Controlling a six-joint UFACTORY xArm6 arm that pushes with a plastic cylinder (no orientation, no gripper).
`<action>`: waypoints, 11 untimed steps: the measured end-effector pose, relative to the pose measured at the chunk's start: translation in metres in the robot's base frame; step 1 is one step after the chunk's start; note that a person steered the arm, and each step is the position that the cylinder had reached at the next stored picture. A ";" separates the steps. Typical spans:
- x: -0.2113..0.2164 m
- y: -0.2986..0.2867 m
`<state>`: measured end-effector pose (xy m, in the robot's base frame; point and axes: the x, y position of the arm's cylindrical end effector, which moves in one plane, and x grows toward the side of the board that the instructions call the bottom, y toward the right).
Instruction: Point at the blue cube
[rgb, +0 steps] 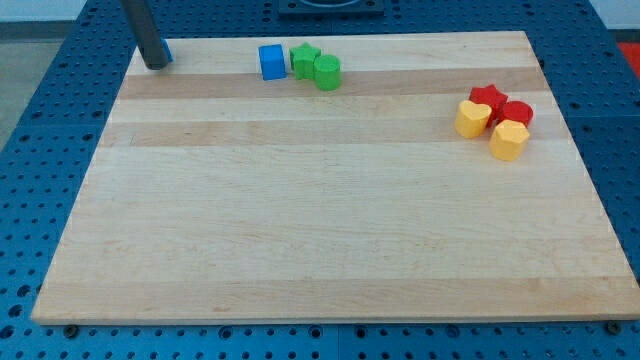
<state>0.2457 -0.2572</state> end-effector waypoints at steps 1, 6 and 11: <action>0.025 0.003; 0.033 0.054; -0.023 0.140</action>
